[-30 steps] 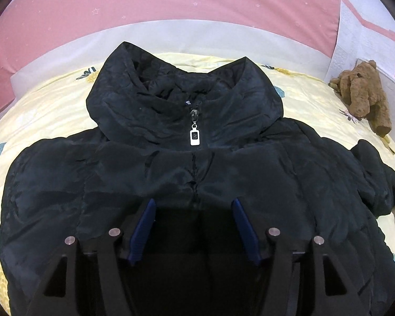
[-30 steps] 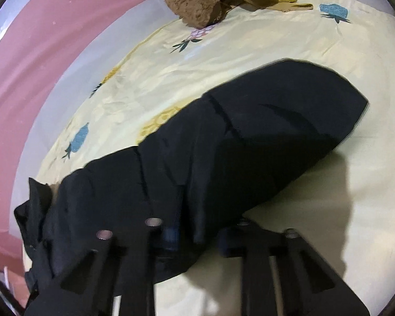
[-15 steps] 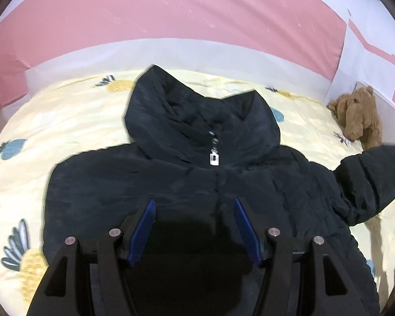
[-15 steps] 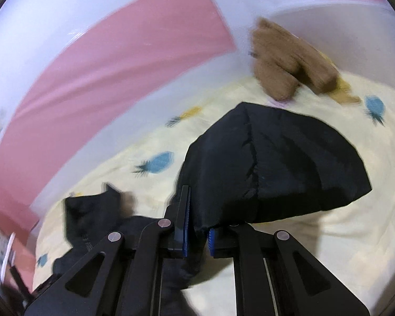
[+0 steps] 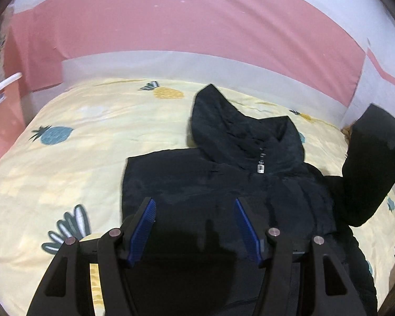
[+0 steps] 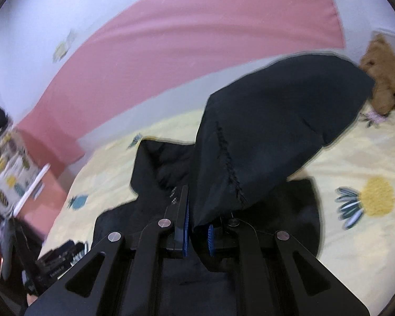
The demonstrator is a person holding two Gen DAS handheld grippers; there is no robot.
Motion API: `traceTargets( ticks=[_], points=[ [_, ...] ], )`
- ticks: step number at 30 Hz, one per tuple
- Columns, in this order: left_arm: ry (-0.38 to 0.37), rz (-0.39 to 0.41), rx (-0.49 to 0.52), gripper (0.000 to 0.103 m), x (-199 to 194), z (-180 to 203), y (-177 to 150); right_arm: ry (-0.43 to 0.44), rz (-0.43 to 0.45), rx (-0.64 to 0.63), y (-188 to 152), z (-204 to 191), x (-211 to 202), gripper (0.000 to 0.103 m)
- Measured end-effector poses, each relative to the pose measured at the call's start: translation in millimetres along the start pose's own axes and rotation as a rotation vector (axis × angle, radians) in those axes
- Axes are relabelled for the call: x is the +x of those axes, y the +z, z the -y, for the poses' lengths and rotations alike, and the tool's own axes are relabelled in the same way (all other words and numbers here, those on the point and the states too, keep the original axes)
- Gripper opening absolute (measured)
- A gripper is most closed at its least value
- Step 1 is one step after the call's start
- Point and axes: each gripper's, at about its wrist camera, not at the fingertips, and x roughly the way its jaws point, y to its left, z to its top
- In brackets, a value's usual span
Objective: Fold large clothes
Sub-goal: 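Lay the held sleeve across the jacket body with the right tool, release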
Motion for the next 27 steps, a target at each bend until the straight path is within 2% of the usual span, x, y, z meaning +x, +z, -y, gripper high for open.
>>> traceTargets(
  ticks=[5,9,12,13,14,16,20,24,27],
  points=[
    [0.019,-0.008,-0.059,0.061,3,-30,-8,0.029,-0.125,-0.033,-40,-26,65,0.011],
    [0.035,-0.021,-0.096,0.061,8,-51,-15,0.049,-0.233,-0.044,-77,-32,112,0.016],
    [0.041,-0.026,-0.117,0.061,11,-63,-19,0.060,-0.281,-0.072,-94,-39,130,0.030],
    [0.041,-0.026,-0.124,0.061,11,-65,-20,0.072,-0.280,-0.084,-96,-42,132,0.040],
    [0.041,-0.025,-0.128,0.061,10,-67,-20,0.087,-0.277,-0.092,-97,-45,130,0.052],
    [0.038,-0.017,-0.137,0.061,7,-69,-20,0.110,-0.277,-0.119,-96,-55,124,0.060],
    [0.022,0.019,-0.145,0.061,-6,-66,-10,0.142,-0.274,-0.174,-93,-65,103,0.067],
    [-0.011,0.053,-0.120,0.061,-17,-48,4,0.204,-0.229,-0.183,-84,-57,70,0.067],
    [-0.047,0.057,-0.076,0.061,-12,-21,16,0.155,-0.172,-0.179,-75,-36,54,0.067]
  ],
)
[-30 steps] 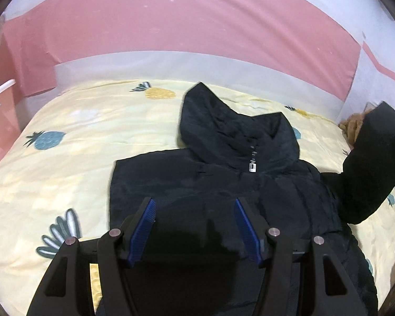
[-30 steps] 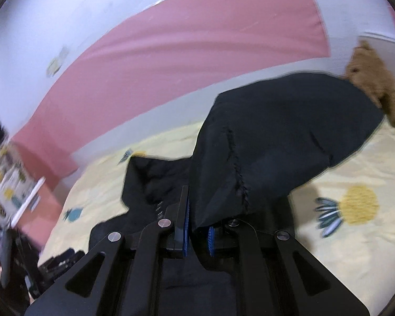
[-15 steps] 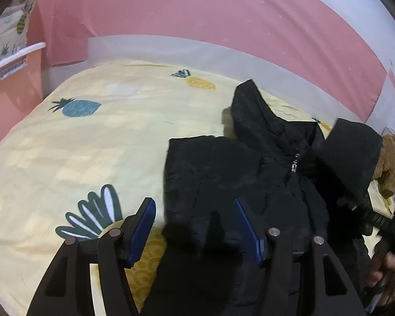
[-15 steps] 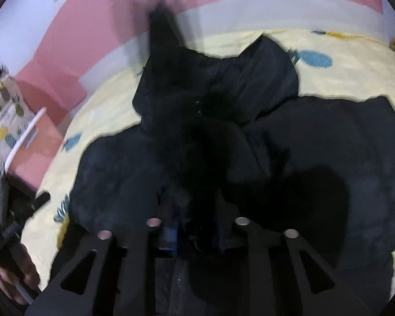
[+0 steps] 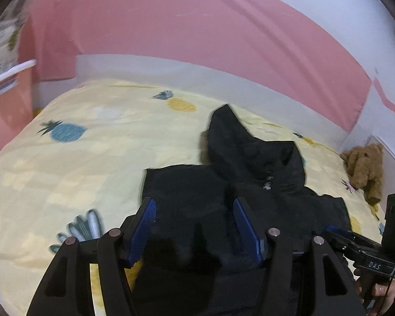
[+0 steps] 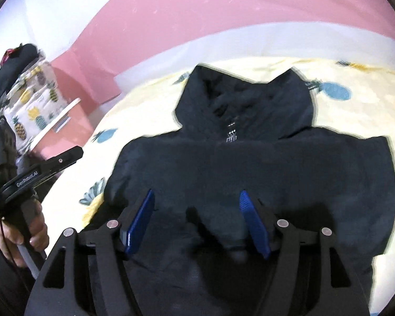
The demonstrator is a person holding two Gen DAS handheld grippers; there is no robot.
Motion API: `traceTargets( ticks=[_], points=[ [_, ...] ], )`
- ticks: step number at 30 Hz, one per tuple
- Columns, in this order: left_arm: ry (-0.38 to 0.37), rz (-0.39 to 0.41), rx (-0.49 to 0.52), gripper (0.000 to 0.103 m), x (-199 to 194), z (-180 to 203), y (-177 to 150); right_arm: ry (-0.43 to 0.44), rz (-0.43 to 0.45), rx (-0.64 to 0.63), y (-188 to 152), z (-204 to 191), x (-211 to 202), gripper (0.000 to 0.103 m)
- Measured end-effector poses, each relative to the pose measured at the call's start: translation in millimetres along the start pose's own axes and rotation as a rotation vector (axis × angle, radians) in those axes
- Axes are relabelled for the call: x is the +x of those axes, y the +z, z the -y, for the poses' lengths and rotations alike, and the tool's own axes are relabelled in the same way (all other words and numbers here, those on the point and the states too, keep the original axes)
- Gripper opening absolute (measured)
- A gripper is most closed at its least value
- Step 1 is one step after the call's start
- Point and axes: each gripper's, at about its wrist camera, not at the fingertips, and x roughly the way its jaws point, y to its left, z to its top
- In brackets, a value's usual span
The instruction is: Fold large clothes
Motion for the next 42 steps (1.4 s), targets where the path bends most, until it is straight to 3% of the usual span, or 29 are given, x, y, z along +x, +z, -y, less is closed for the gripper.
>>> traceTargets(
  ticks=[6,7,10,12,16,20,23,28,30,33,35,39,42],
  points=[
    [-0.109,-0.053,0.094,0.061,52,58,4,-0.232,0.027,0.101,-4,73,-9,0.067],
    [-0.115,-0.068,0.111,0.059,62,64,1,-0.267,0.021,0.117,-6,84,-6,0.067],
    [-0.076,-0.183,0.157,0.038,113,72,-20,-0.298,-0.022,0.161,-15,108,14,0.064],
    [-0.057,-0.225,0.154,0.036,135,65,-39,-0.297,-0.056,0.143,-24,111,33,0.064],
    [-0.042,-0.196,0.160,0.036,139,61,-57,-0.331,-0.063,0.112,-30,109,52,0.064],
    [-0.026,-0.198,0.171,0.036,135,62,-55,-0.323,-0.074,0.115,-24,109,39,0.064],
    [-0.026,-0.208,0.178,0.036,117,64,-45,-0.323,0.009,0.097,-9,111,8,0.064],
    [-0.084,-0.098,0.163,0.036,85,72,-9,-0.407,0.053,0.106,21,140,-4,0.064],
    [-0.060,-0.080,0.155,0.036,97,73,3,-0.420,0.030,0.143,26,159,8,0.060],
    [0.005,-0.179,0.151,0.036,142,67,-6,-0.448,-0.031,0.162,16,179,29,0.057],
    [-0.003,-0.199,0.156,0.036,159,61,-22,-0.437,-0.062,0.170,3,188,42,0.057],
    [0.005,-0.167,0.173,0.036,160,63,-39,-0.442,-0.048,0.176,-6,194,49,0.057],
    [0.002,-0.177,0.166,0.036,158,62,-35,-0.468,-0.060,0.169,1,187,36,0.057]
  ],
)
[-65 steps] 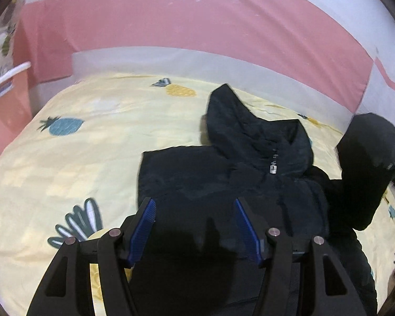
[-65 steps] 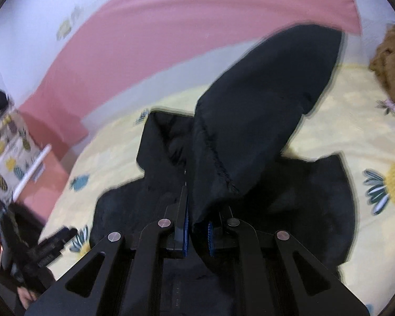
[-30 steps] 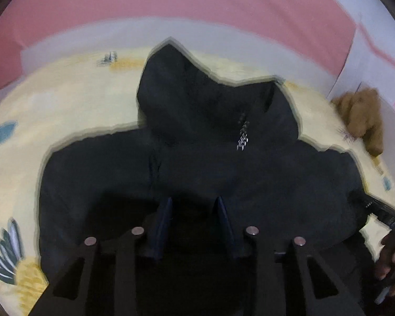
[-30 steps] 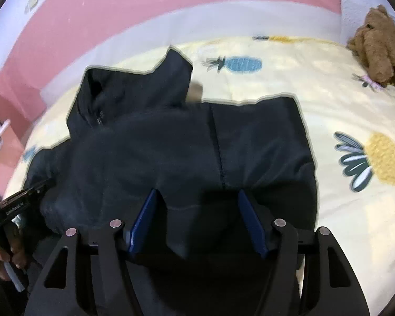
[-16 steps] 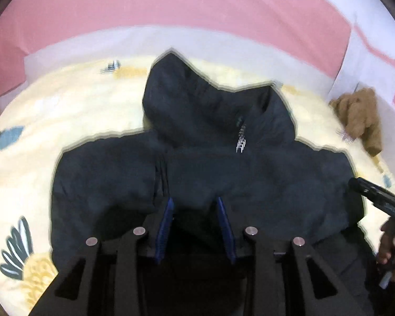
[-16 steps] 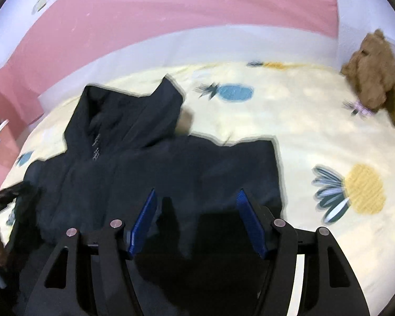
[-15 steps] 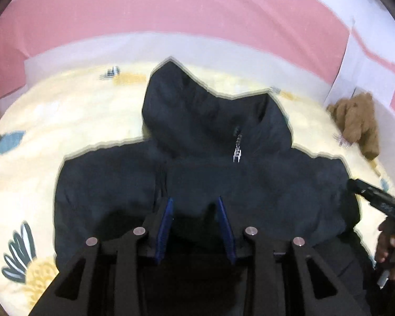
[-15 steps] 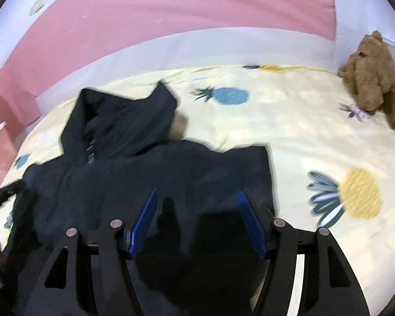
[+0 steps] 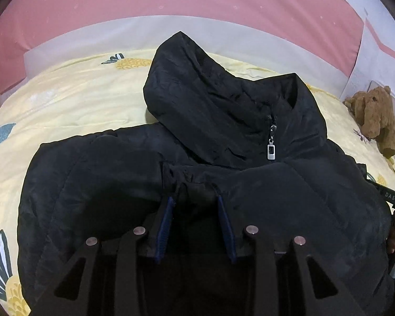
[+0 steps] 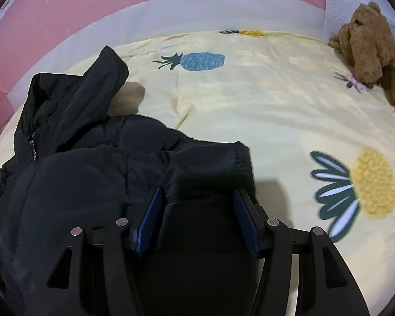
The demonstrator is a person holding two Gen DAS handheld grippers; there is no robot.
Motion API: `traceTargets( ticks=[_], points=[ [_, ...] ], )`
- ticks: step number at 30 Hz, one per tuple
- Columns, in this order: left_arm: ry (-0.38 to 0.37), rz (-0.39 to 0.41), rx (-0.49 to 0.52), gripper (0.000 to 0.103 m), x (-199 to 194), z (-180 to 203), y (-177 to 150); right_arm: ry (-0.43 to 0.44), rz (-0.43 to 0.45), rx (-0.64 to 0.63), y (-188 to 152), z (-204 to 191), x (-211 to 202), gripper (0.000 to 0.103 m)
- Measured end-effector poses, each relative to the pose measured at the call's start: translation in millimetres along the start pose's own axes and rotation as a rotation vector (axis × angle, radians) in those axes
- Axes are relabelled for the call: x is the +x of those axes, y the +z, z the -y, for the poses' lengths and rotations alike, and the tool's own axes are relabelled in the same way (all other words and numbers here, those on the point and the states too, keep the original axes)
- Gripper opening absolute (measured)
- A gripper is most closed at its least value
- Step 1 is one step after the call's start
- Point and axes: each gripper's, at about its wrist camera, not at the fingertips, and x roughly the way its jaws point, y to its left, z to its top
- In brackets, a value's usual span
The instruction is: Fold large clothes
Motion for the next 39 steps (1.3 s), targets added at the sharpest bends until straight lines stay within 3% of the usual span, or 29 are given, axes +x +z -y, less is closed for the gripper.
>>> traceTargets(
  ticks=[4,8,11,13,23,27,32,39],
  points=[
    [-0.015,0.015,-0.019,0.035,-33,0,8,0.023,0.100,-0.016,-6,-4,-56,0.057],
    [-0.066,0.101,0.018,0.035,-76,6,-3,0.068,0.105,-0.063,-29,-21,-77,0.057],
    [-0.030,0.037,0.048,0.035,-57,10,-18,0.069,0.020,-0.085,-45,-32,-54,0.057],
    [-0.044,-0.019,0.007,0.036,-36,2,-29,0.064,0.001,-0.100,-51,-35,-42,0.057],
    [-0.009,0.005,0.052,0.036,-30,9,-38,0.023,0.009,-0.120,-56,-41,-25,0.057],
    [-0.013,-0.024,0.047,0.036,-32,9,-34,0.000,-0.003,-0.086,-51,-41,-44,0.057],
    [-0.057,-0.013,0.012,0.036,-83,8,-34,0.060,0.064,-0.090,-62,-56,-108,0.057],
    [-0.079,0.021,0.023,0.039,-151,13,-62,0.131,0.089,-0.114,-90,-85,-153,0.057]
  ],
)
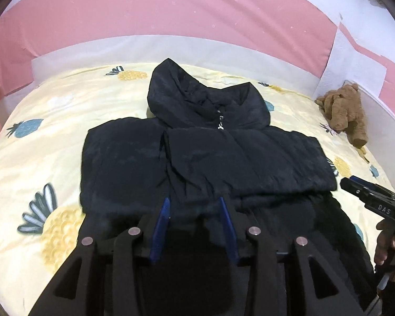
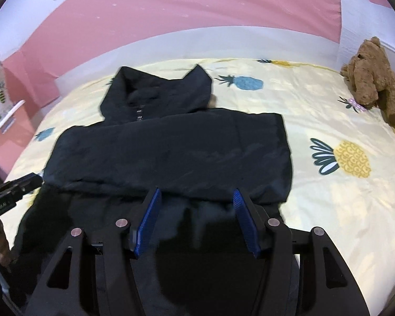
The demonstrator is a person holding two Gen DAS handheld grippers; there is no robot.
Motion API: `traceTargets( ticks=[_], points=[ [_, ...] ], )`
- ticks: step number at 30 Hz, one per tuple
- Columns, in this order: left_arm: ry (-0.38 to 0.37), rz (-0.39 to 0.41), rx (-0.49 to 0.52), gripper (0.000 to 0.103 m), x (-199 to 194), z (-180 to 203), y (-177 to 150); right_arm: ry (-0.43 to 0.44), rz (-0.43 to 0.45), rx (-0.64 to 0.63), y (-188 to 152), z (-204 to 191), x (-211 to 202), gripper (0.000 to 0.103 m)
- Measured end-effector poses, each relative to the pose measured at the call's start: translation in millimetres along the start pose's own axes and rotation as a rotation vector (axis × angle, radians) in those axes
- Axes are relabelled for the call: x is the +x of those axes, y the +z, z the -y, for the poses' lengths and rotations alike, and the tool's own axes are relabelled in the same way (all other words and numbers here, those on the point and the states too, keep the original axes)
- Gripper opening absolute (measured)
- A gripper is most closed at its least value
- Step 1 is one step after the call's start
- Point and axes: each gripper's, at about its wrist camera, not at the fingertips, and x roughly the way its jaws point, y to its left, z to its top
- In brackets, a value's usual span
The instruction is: Fold large clothes
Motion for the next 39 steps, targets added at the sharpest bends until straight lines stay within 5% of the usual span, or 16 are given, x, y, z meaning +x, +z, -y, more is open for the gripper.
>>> traceTargets(
  ticks=[13,39],
  points=[
    [-0.018,0.000,-0.015,0.044,-55,4,-35,0.087,0.019,-0.040,-23,-35,-34,0.058],
    [0.056,0.064,0.047,0.049,-20,13,63,0.098,0.053,-0.086,78,-28,10,0.060]
  ],
)
